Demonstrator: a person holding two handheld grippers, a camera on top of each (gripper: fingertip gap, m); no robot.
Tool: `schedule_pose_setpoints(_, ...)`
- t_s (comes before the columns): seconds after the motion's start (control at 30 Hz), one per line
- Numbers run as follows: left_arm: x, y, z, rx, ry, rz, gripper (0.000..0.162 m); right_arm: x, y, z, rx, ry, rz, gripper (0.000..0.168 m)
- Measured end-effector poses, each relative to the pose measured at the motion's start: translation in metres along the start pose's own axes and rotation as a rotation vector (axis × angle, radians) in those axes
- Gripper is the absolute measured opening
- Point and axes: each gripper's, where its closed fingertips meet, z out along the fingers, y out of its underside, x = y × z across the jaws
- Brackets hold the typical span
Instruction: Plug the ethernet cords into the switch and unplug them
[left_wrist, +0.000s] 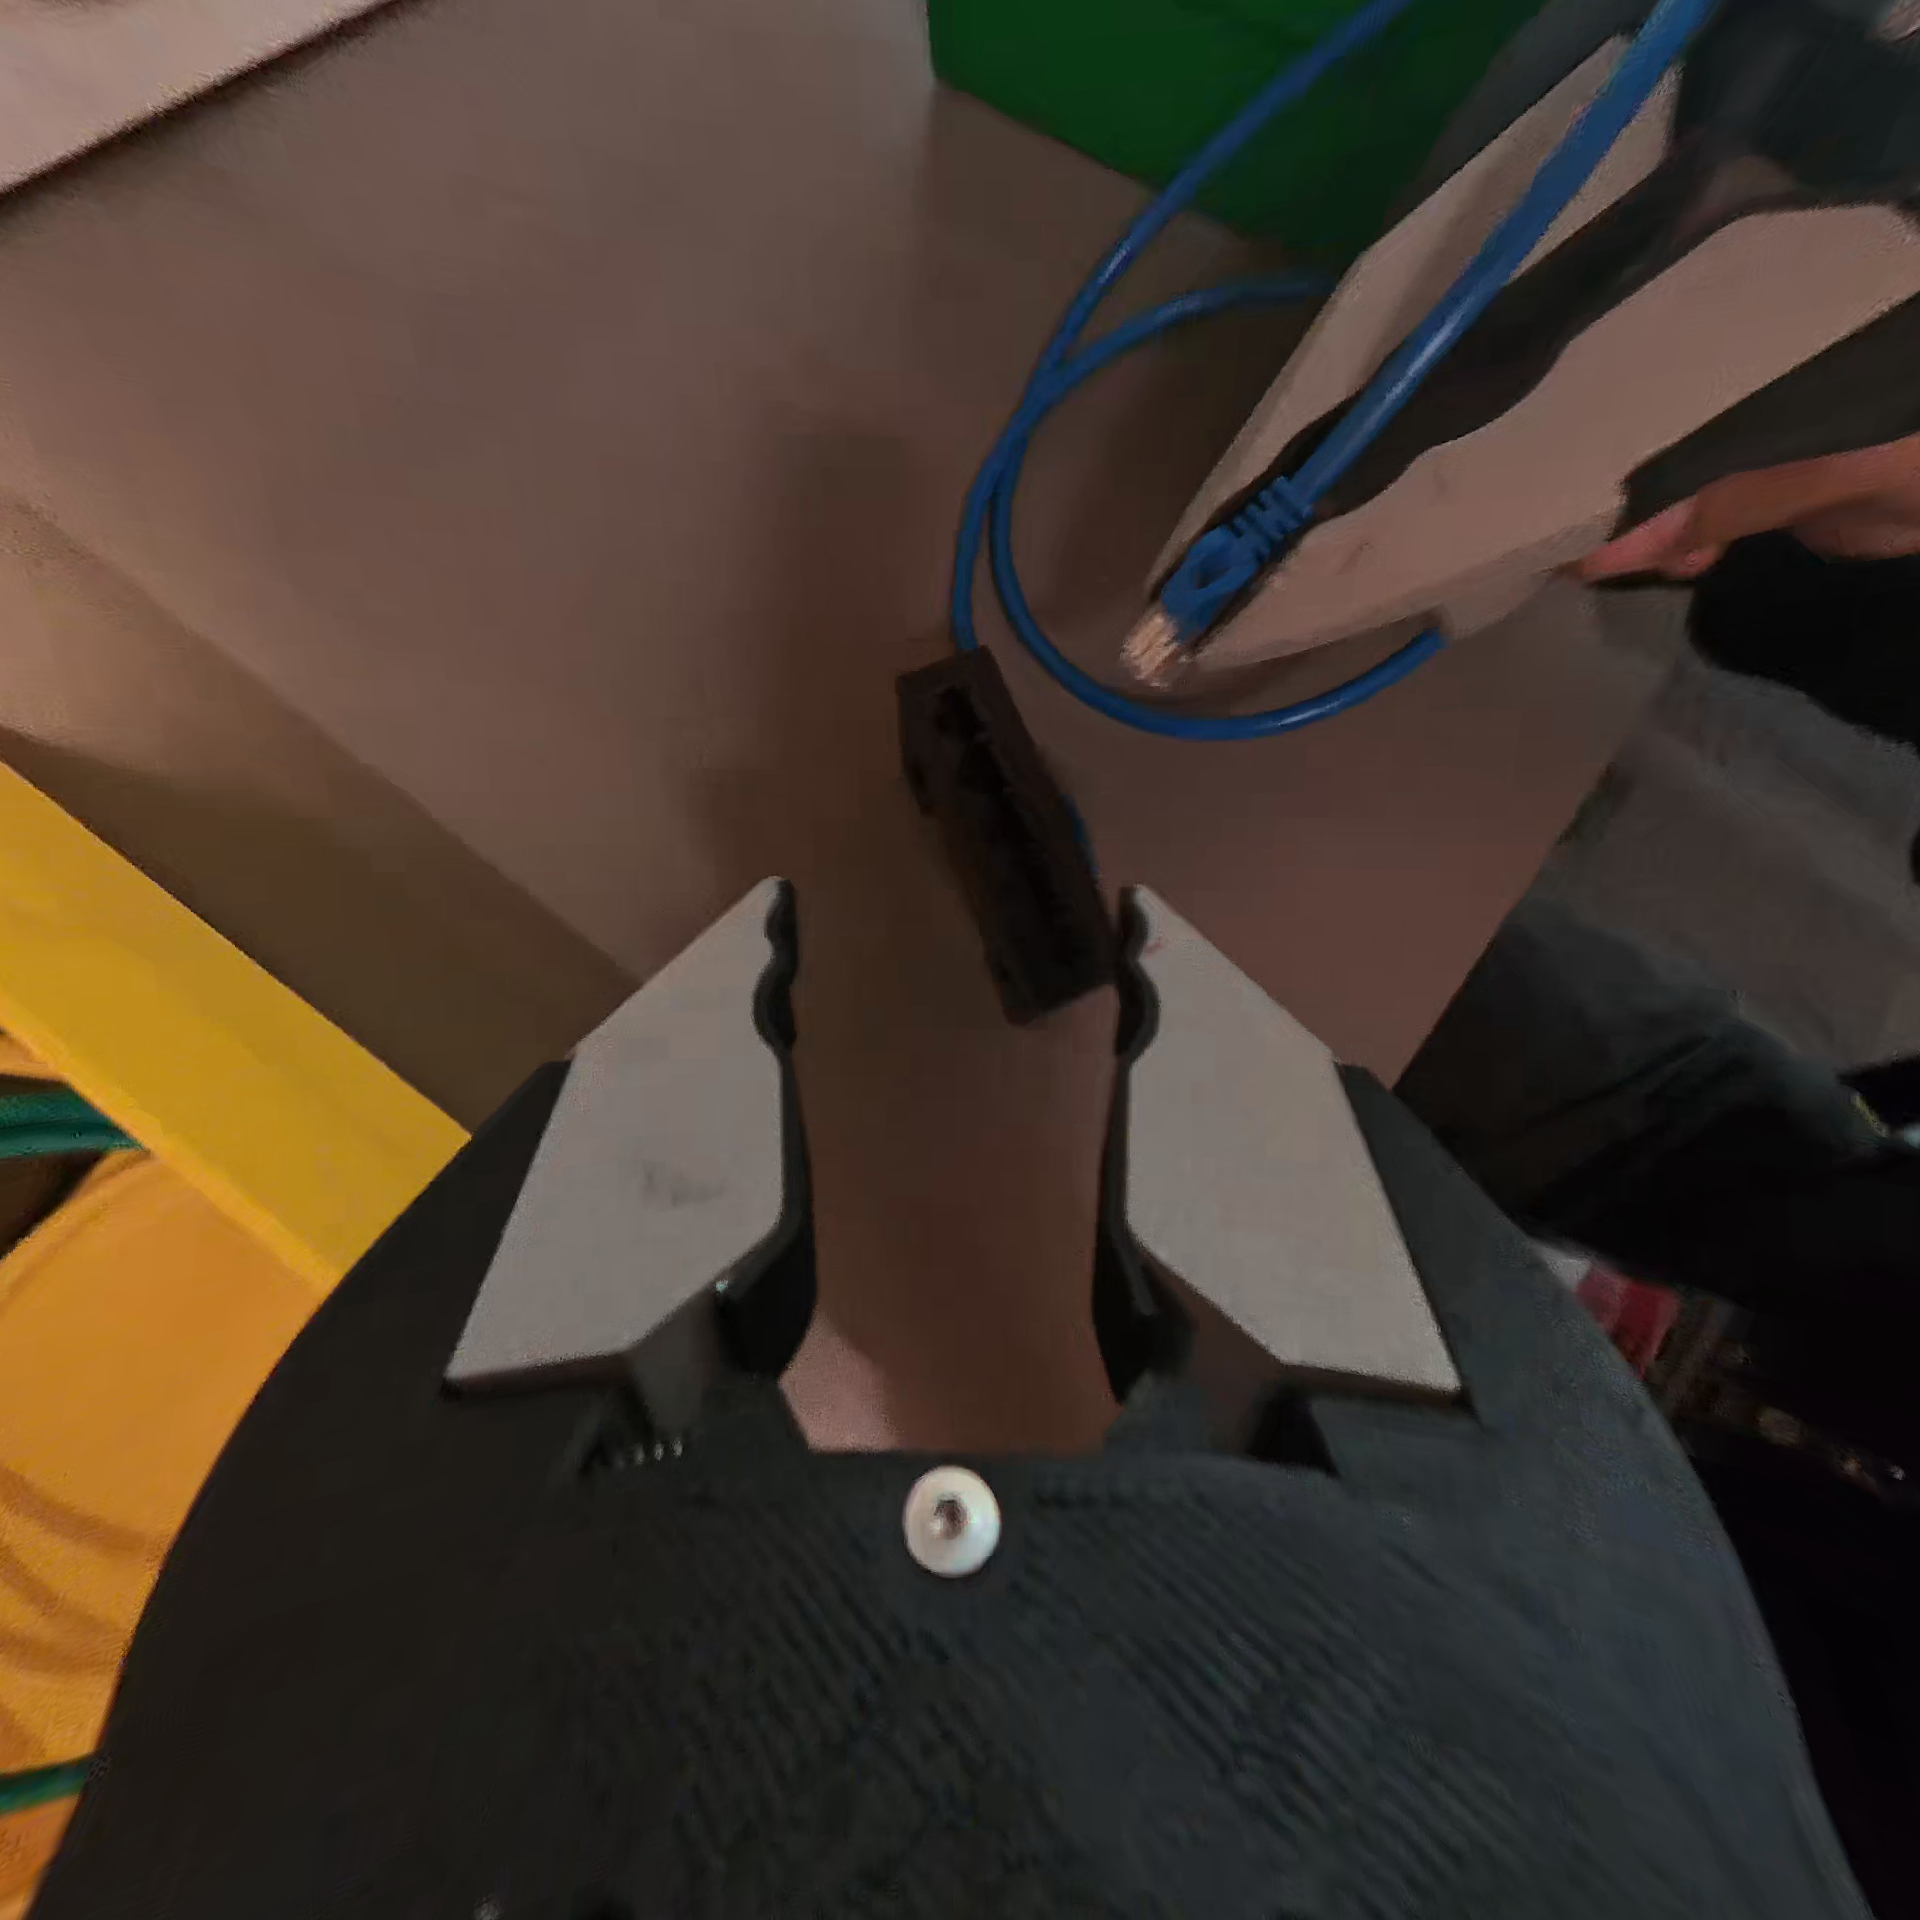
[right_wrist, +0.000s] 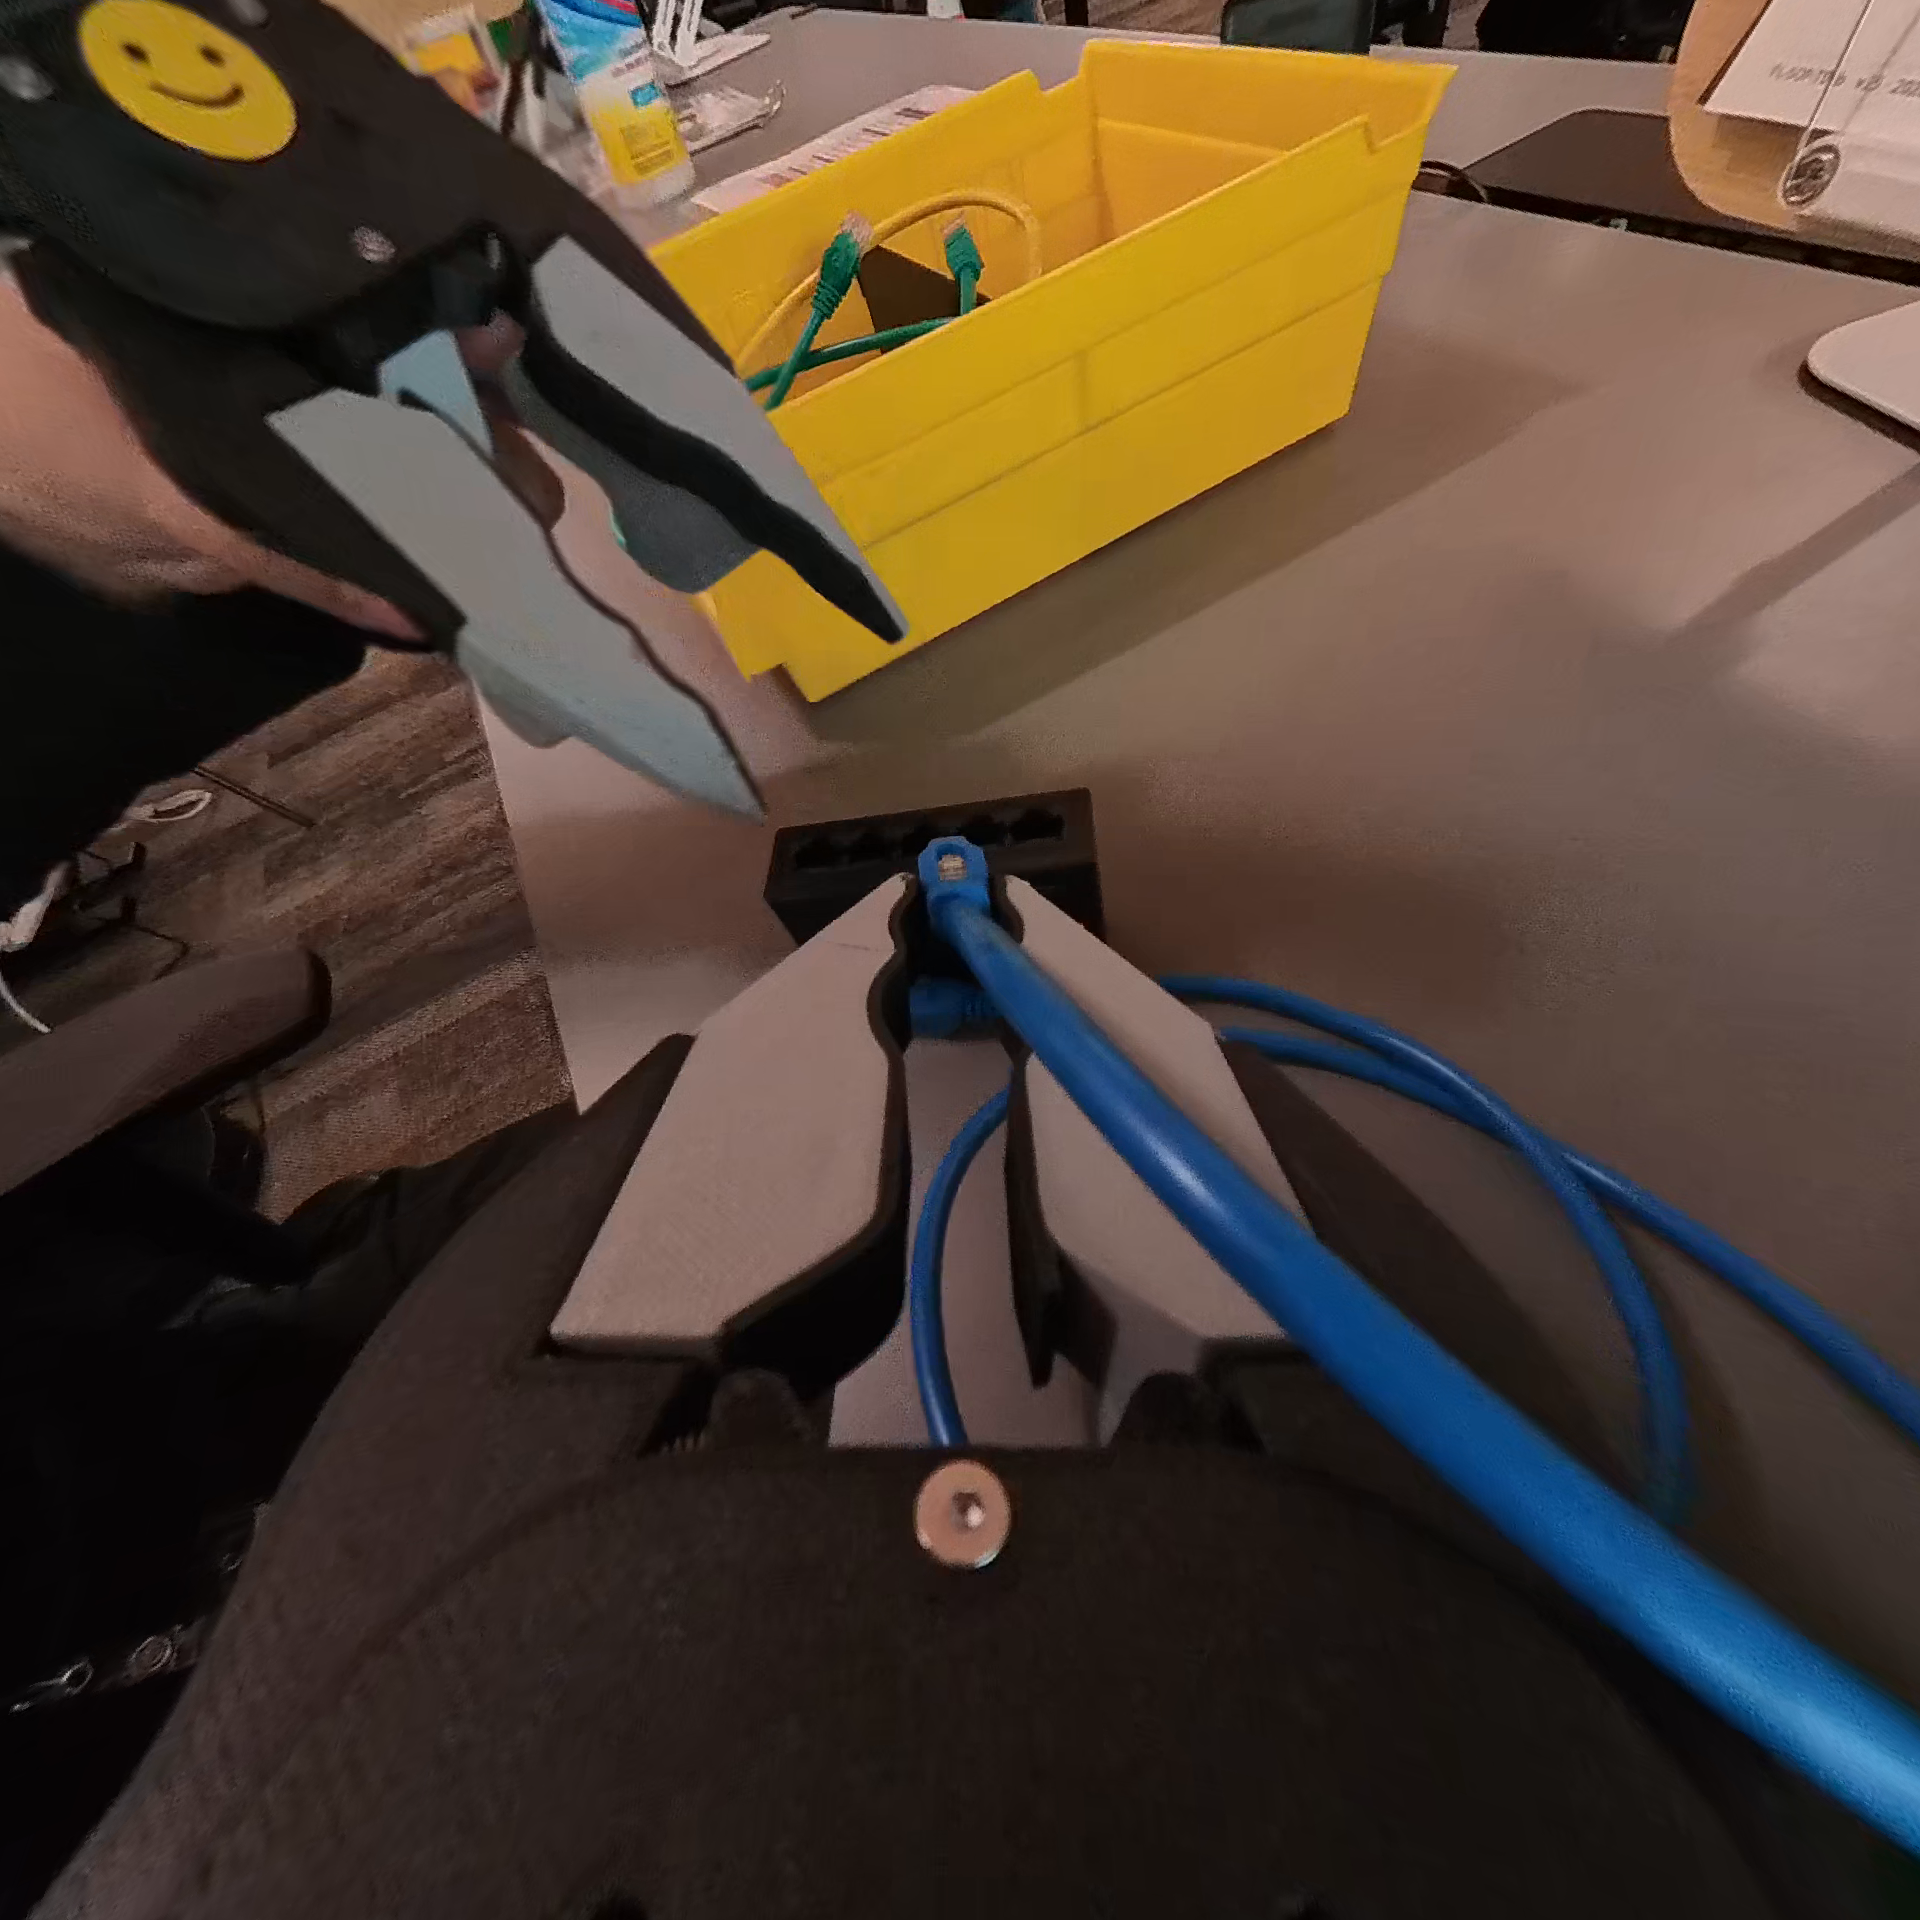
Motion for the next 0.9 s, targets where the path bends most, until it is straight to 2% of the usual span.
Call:
schedule_pose_setpoints(0.13,0.01,0.013,0.0,0.209,-0.189,-0.037,0.077,-0.002,-0.001,-0.005,0.04,-0.022,0.026,0.009)
schedule_pose_setpoints(0.27,0.012,0.033,0.023,0.271,-0.354,0.031,0.073,-0.007,-0.005,-0.011,0.098,-0.058,0.083,0.01)
schedule_pose_setpoints(0.37,0.01,0.046,0.045,0.133,-0.353,0.071,0.065,-0.012,-0.005,-0.014,0.101,-0.069,0.086,0.01)
schedule_pose_setpoints(0.43,0.005,0.038,0.048,0.124,-0.346,0.124,0.04,-0.016,-0.005,-0.016,0.099,-0.069,0.074,0.01)
schedule_pose_setpoints(0.53,-0.011,0.037,0.057,0.1,-0.354,0.166,0.025,-0.021,-0.006,-0.02,0.103,-0.072,0.062,0.01)
schedule_pose_setpoints(0.6,-0.013,0.035,0.055,0.111,-0.349,0.194,0.024,-0.022,-0.005,-0.021,0.098,-0.068,0.056,0.01)
schedule_pose_setpoints(0.73,-0.004,0.027,0.028,0.148,-0.411,0.311,0.024,-0.021,-0.006,-0.019,0.076,-0.011,-0.037,0.01)
schedule_pose_setpoints(0.83,0.018,0.026,0.016,0.194,-0.314,0.301,0.024,-0.025,-0.008,-0.005,0.038,-0.003,-0.074,0.01)
schedule_pose_setpoints(0.9,0.028,0.023,0.006,0.229,-0.305,0.324,0.024,-0.03,-0.007,0.007,0.015,-0.029,-0.073,0.01)
